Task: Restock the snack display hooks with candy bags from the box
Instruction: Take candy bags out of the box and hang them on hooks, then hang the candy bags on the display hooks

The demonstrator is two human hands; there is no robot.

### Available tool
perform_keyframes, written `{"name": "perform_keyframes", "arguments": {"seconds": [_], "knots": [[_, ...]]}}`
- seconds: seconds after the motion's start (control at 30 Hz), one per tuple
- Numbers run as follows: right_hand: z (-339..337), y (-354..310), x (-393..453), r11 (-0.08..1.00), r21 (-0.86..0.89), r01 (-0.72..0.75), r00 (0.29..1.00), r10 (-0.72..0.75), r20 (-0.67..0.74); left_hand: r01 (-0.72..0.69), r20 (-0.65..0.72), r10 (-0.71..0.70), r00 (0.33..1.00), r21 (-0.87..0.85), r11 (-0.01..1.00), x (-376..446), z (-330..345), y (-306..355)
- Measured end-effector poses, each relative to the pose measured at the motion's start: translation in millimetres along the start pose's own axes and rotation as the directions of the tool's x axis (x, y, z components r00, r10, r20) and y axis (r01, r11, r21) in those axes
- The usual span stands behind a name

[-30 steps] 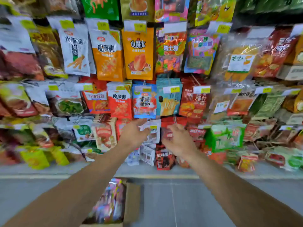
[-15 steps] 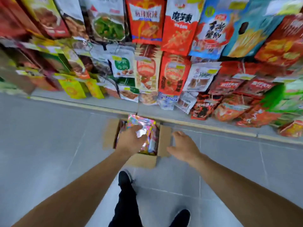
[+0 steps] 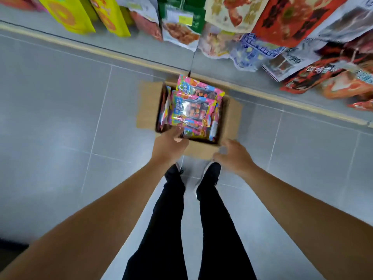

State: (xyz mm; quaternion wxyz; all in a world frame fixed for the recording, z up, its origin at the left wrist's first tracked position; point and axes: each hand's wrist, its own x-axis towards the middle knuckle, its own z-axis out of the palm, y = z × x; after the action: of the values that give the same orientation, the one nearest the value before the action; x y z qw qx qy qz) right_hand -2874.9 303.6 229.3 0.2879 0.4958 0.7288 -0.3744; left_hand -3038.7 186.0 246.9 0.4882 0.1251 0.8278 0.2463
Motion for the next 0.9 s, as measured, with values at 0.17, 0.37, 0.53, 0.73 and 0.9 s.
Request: {"name": "perform_keyframes", "arguments": {"seconds": [0.17, 0.37, 0.53, 0.73, 0.9], "knots": [[28, 5, 76, 0.999, 0.025, -0.046, 0.998, 0.044, 0.044, 0.077, 0.007, -0.077, 0.997, -0.034, 0.996, 62, 15, -37], [81, 37, 201, 0.987, 0.097, -0.127, 0.990, 0.119, 0.080, 0.192, 0.021, -0.191, 0.981, -0.072, 0.979, 164, 68, -90], [120, 69, 295, 0.974, 0.143, -0.173, 0.985, 0.174, 0.008, 0.205, 0.057, -0.201, 0.978, -0.072, 0.976, 241, 125, -117], [153, 95, 378, 0.937, 0.155, -0.313, 0.947, 0.320, -0.025, 0.201, 0.072, -0.196, 0.978, -0.066, 0.977, 309, 171, -146], [154, 97, 378, 0.893, 0.155, -0.422, 0.882, 0.444, -0.159, 0.238, 0.059, -0.233, 0.971, -0.111, 0.965, 309, 174, -162]]}}
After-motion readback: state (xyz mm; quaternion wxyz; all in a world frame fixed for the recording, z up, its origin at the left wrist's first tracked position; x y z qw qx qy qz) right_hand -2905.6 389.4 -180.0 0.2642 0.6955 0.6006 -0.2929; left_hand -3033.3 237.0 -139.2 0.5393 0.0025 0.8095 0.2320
